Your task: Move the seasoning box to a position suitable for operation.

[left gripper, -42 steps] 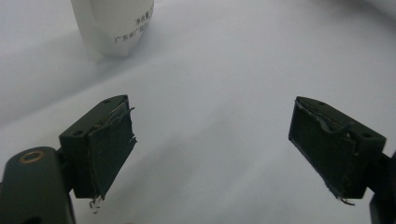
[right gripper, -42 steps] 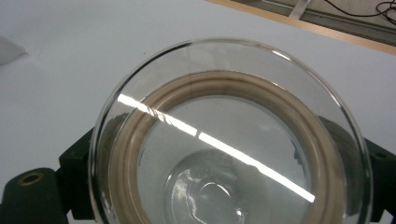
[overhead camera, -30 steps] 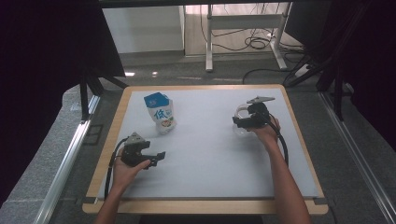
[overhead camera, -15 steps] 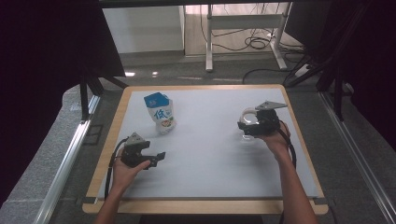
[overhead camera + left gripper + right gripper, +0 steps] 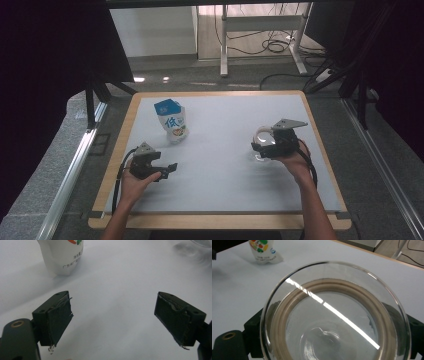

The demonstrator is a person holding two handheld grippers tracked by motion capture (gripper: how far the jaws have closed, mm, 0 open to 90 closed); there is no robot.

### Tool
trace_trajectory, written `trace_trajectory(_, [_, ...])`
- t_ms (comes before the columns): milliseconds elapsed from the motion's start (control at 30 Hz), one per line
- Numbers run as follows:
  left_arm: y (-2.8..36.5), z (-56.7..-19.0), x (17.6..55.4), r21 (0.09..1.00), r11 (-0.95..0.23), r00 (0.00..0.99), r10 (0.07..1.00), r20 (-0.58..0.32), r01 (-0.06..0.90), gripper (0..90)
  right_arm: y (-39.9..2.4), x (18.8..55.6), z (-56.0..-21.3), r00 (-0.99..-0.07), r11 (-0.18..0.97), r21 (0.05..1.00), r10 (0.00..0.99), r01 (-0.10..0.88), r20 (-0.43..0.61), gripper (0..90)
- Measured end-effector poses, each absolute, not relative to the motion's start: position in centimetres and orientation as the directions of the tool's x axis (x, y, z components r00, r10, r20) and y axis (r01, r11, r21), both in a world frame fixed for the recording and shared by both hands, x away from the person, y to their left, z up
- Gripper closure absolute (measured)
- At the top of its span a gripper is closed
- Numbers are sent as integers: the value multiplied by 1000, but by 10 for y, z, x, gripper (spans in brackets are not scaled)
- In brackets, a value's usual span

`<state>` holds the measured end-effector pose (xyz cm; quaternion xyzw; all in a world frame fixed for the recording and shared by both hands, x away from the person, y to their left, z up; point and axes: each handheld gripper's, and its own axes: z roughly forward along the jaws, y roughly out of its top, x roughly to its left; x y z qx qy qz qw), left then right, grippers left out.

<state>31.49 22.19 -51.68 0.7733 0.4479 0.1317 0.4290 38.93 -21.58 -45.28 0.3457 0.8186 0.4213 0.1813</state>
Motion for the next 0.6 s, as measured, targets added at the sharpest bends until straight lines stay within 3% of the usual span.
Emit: trace_trajectory(600, [221, -519, 314, 774, -232, 558, 810, -182, 589, 140, -200, 365, -468, -788, 475, 792, 615, 384, 13, 112])
